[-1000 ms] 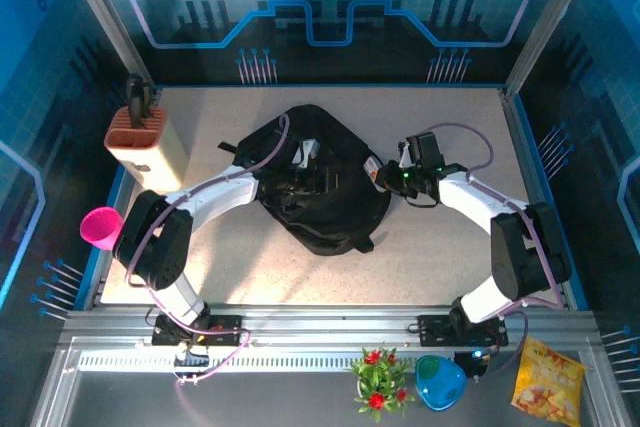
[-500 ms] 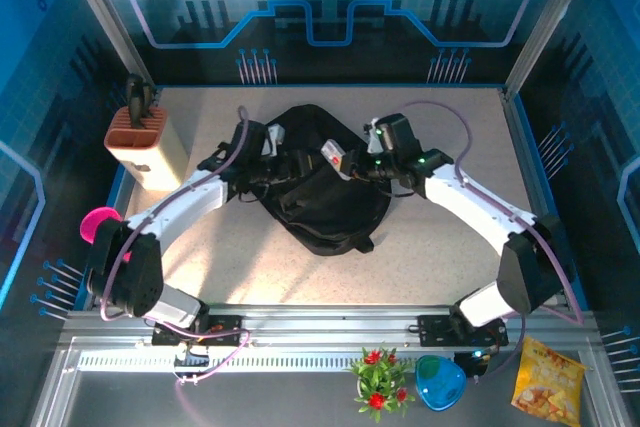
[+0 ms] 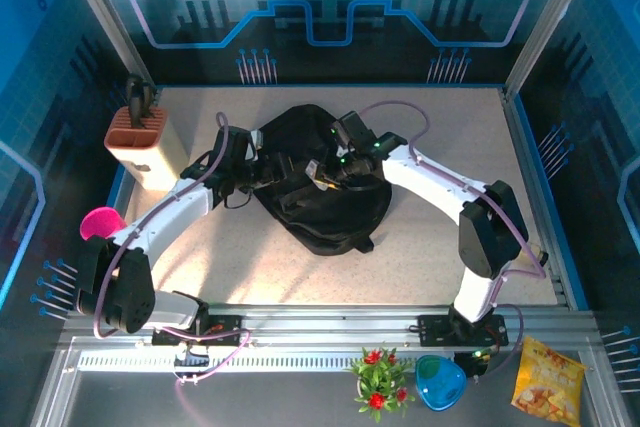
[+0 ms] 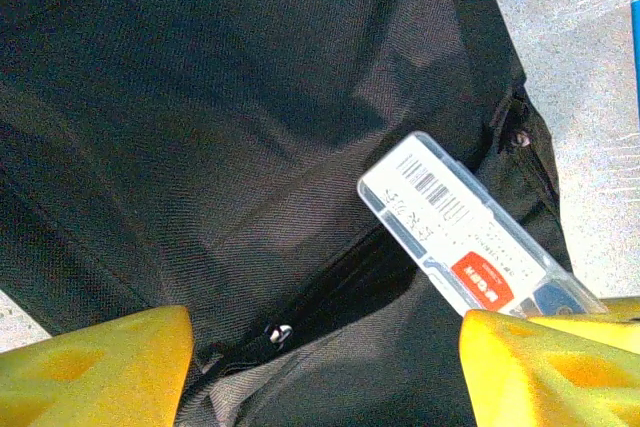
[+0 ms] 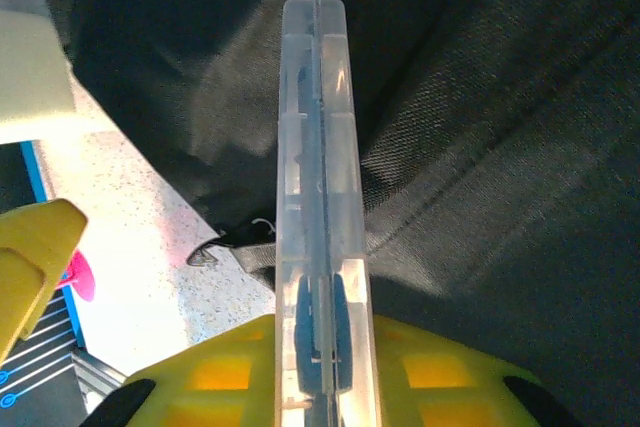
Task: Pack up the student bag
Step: Place the personal item in the student bag.
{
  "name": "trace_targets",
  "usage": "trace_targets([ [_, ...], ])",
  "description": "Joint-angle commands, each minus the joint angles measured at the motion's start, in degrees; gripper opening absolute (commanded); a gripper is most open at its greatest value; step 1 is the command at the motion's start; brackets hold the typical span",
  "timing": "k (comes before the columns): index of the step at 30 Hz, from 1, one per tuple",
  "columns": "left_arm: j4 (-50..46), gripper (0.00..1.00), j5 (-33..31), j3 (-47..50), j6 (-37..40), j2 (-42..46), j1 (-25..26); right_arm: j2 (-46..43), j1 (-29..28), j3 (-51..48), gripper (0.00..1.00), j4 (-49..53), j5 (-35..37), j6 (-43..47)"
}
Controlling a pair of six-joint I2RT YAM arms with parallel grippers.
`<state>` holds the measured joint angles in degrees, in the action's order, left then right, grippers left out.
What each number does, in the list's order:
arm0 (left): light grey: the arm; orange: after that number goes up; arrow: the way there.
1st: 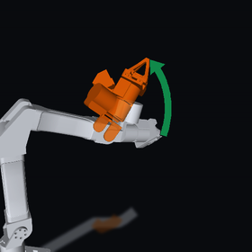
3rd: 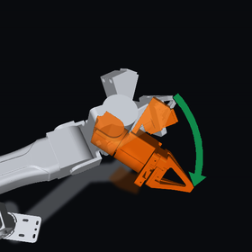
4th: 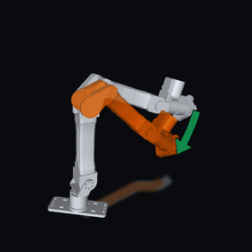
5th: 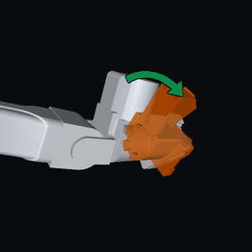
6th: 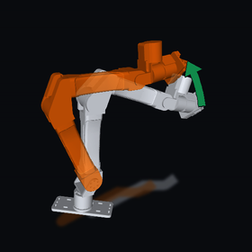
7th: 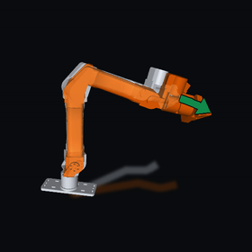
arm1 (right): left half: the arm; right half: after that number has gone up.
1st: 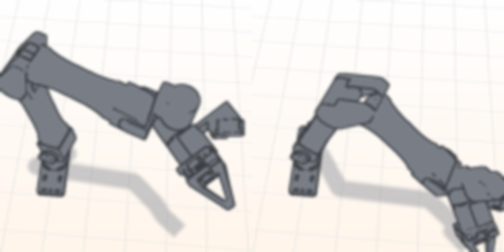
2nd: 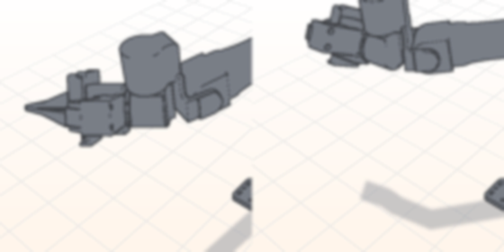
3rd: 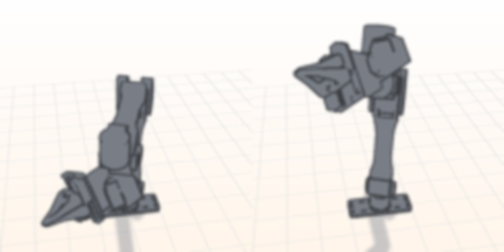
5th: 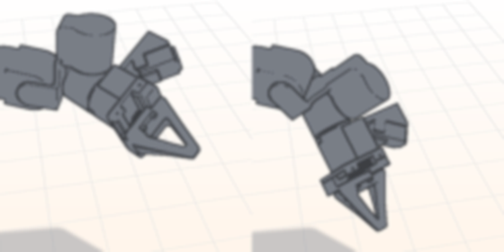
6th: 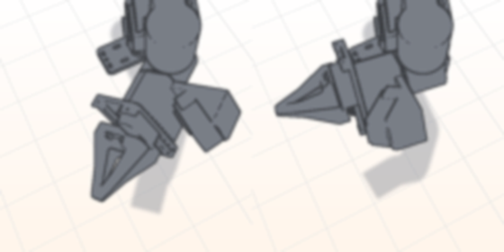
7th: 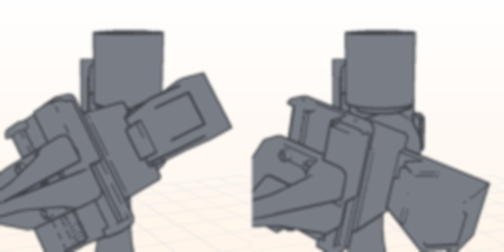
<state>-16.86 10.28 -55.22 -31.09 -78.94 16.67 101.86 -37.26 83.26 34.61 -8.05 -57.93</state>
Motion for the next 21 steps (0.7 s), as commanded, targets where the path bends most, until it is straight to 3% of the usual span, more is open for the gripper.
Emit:
trace_targets([
  [1,-1.51,0.70,1.85,-0.92,2.15,-0.61,-0.13,-3.71,-0.54,-1.47,0.06,6.07,4.17,-4.03],
  [10,-3.31,0.66,-0.71,-6.37,5.28,-7.01,4.21,-7.21,0.21,-10.61,0.06,4.02,4.89,-8.44],
  [21,-13.78,0.53,-11.39,-18.49,17.54,-17.70,11.76,-6.66,1.87,-15.97,0.04,-1.37,2.07,-10.11],
])
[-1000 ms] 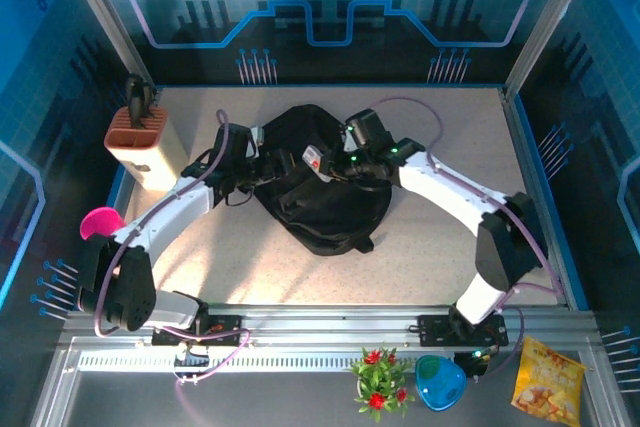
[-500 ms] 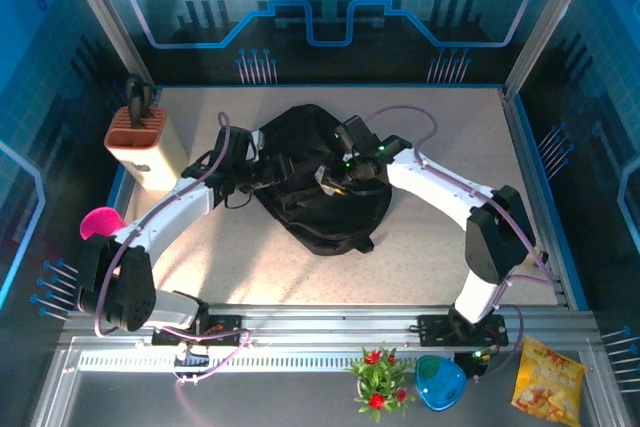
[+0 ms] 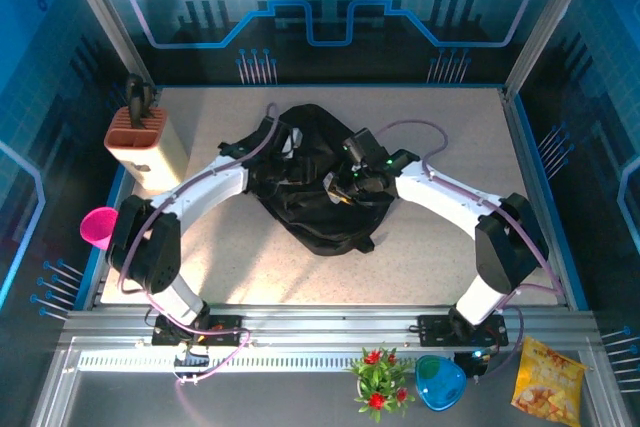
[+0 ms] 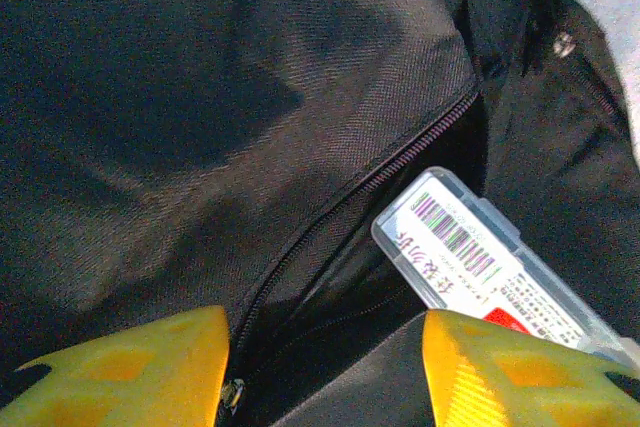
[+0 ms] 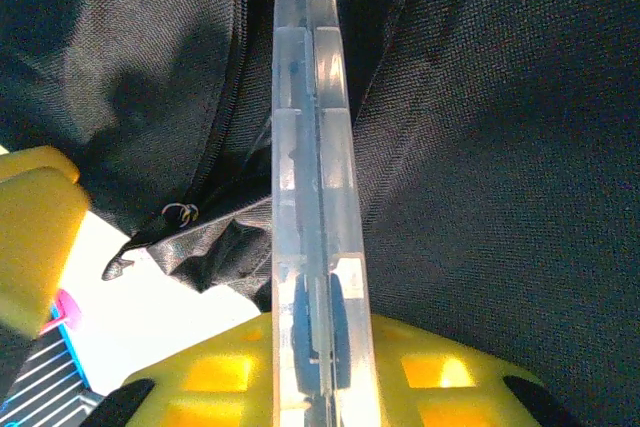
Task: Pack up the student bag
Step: Place the personal item in the student bag.
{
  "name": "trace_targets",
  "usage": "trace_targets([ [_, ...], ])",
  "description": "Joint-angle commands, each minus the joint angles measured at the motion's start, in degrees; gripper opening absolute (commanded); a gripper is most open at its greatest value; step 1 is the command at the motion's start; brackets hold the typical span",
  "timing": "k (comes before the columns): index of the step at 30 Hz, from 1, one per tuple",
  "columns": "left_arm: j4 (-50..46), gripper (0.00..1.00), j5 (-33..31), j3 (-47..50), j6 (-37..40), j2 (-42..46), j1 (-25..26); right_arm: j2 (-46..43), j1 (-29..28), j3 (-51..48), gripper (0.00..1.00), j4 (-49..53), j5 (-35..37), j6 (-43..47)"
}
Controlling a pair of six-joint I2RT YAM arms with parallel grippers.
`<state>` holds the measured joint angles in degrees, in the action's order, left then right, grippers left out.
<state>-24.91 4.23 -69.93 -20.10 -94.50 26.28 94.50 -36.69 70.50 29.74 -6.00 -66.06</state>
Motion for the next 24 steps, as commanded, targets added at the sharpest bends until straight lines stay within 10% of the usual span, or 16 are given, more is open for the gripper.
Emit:
trace_targets([
  [1,-6.62,0.52,-7.29,-4.64,7.29,-2.88,2.77,0.52,1.57,-4.05,0.04,2.05,-0.48,-1.72],
  [24,-10.24,0.51,-12.67,-5.50,5.56,-4.26,1.76,4.95,6.54,-12.90,0.10,-39.29,-21.28,7.60],
])
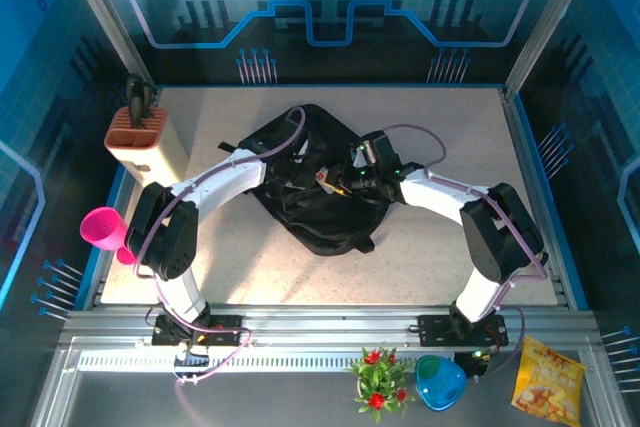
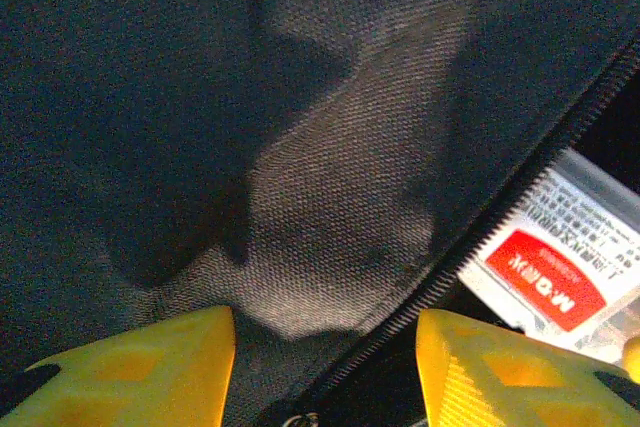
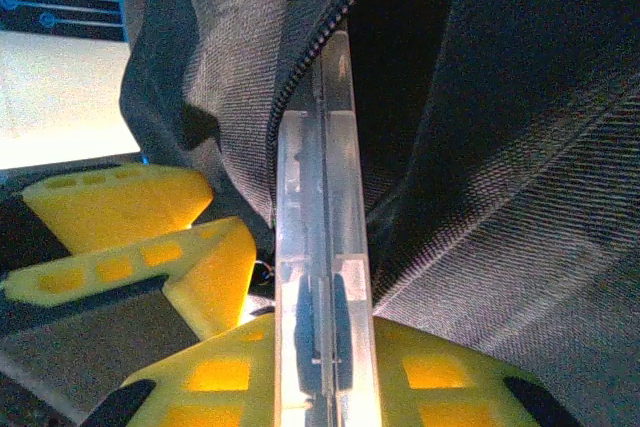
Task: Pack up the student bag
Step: Place the personal item in the student bag.
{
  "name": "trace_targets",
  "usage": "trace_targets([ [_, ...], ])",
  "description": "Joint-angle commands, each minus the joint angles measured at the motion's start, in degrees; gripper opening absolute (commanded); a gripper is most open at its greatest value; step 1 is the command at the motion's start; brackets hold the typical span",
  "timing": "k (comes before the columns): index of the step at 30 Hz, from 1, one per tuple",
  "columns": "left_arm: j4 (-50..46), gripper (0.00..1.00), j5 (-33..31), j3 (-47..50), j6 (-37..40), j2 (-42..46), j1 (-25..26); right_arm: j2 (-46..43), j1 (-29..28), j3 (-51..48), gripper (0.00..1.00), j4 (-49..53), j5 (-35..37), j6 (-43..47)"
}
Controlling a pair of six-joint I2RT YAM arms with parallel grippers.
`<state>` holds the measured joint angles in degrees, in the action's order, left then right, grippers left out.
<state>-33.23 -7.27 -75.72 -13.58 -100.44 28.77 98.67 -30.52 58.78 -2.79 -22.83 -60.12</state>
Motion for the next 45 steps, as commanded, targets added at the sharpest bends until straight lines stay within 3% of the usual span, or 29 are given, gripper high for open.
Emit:
trace_targets([
  [1,-1.85,0.51,-1.18,0.32,-0.71,1.76,-0.88,0.75,0.39,-1.47,0.10,-7.69,-4.69,1.73],
  [11,0.17,0.56,5.03,3.15,5.31,2.97,-0.91,-1.20,1.60,-4.10,0.11,-16.21,-7.94,-0.06],
  [21,0.17,0.47,-4.72,2.09,2.26,1.29,-1.09,0.69,1.78,-4.39,0.15,-17.01,-6.49,-2.70],
  [28,1.59,0.42,-5.87,3.50,-0.38,2.05,-2.47,4.27,1.56,0.71,0.38,-6.04,-0.40,-4.18],
  [32,1.50,0.41,-5.18,3.67,-0.57,1.61,-2.76,1.21,1.25,0.63,0.57,-0.25,3.40,-2.95],
  [35,1.50,0.41,-4.09,3.74,-0.73,1.63,-2.80,-2.51,1.60,-1.72,0.63,1.91,4.22,-2.05],
  [40,1.72,0.42,-2.24,3.79,-0.65,2.01,-2.76,-7.71,1.45,-5.49,0.61,1.77,1.13,0.19],
  [45,1.68,0.42,-1.09,3.60,-0.73,1.88,-2.77,-8.86,0.40,-4.83,0.46,2.65,-0.07,1.73],
])
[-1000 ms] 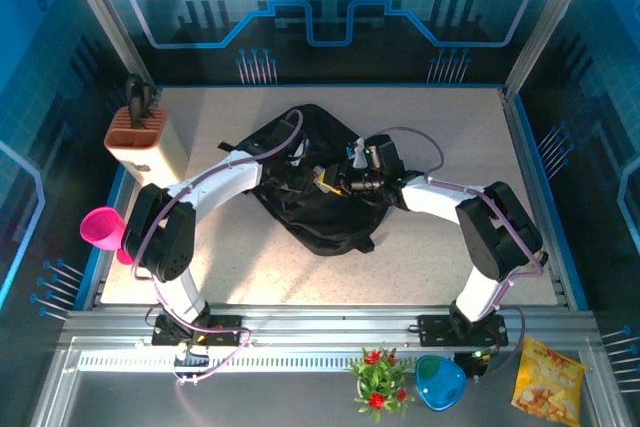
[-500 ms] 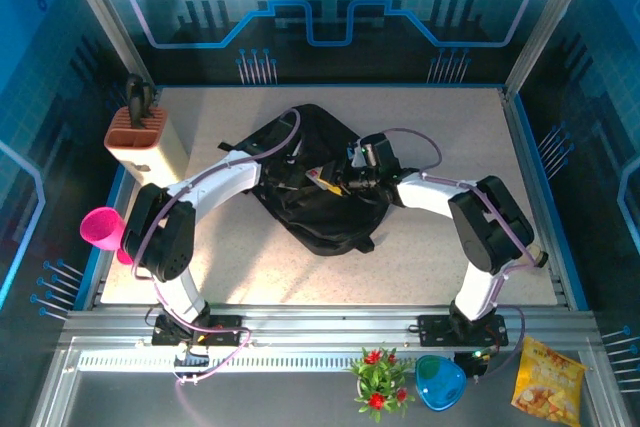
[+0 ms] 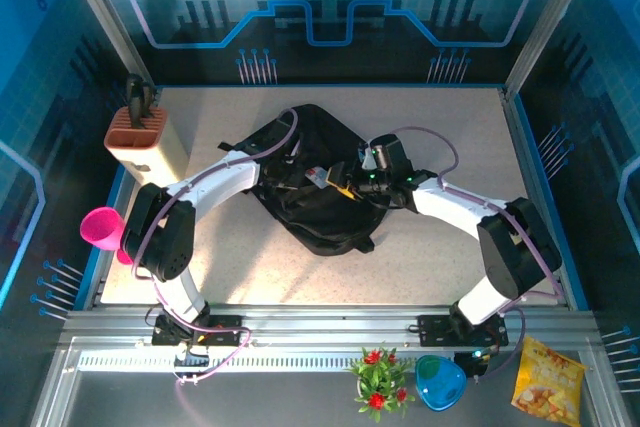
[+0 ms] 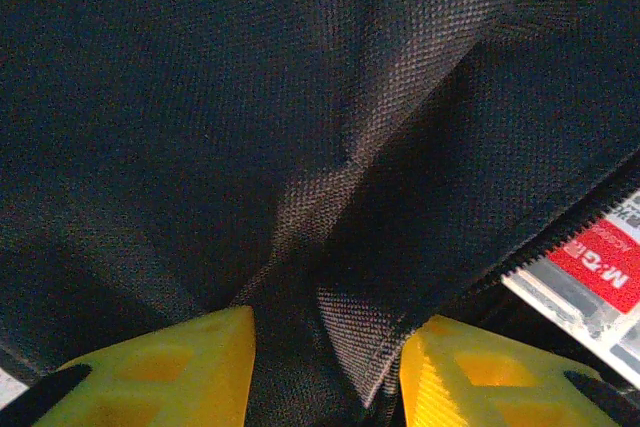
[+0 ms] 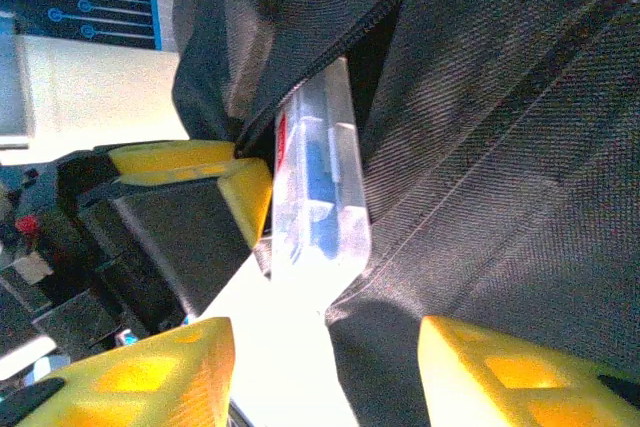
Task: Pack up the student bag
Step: Place the personal item in the student bag.
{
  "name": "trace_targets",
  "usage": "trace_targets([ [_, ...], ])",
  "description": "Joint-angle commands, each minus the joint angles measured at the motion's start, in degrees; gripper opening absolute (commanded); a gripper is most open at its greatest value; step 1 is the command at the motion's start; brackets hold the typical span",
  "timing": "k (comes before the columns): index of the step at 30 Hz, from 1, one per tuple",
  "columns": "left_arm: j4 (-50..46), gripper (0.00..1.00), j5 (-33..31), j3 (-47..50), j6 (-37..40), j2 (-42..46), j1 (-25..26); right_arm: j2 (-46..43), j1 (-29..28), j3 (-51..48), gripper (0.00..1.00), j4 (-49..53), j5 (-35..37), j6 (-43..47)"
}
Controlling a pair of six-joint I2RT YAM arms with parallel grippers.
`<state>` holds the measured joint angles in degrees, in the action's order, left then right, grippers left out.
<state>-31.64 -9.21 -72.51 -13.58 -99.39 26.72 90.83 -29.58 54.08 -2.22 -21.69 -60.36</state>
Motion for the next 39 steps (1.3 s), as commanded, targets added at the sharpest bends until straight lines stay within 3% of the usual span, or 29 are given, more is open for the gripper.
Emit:
trace_targets([
  [1,0.08,0.42,0.93,0.28,-0.74,0.79,-0.72,-0.68,-0.73,0.33,0.41,2.42,-0.86,2.21],
  [4,0.09,0.42,1.17,0.26,-0.92,0.78,-0.70,1.52,-0.83,2.25,0.29,2.83,-0.69,2.47],
  [8,-0.09,0.42,1.61,0.44,-1.01,1.05,-0.70,5.92,-1.08,5.82,0.21,2.54,0.16,2.76],
  [20,-0.79,0.42,0.28,2.32,-2.55,4.30,-1.02,20.56,-2.50,18.17,0.12,1.55,1.82,1.51],
  [24,-0.65,0.48,1.76,4.48,-4.44,7.27,-1.30,18.81,-2.49,17.26,0.19,1.90,1.80,2.28],
  [30,0.23,0.60,4.73,8.01,-8.15,15.03,-3.61,8.56,-1.54,11.05,0.35,4.43,3.85,7.43],
  [35,1.20,0.74,4.90,12.13,-12.21,22.35,-7.44,3.80,-2.68,13.16,0.51,16.79,8.05,19.42],
  [39,1.91,0.85,5.25,16.38,-15.59,27.77,-11.84,4.69,-6.68,20.20,0.64,29.68,16.36,33.04],
])
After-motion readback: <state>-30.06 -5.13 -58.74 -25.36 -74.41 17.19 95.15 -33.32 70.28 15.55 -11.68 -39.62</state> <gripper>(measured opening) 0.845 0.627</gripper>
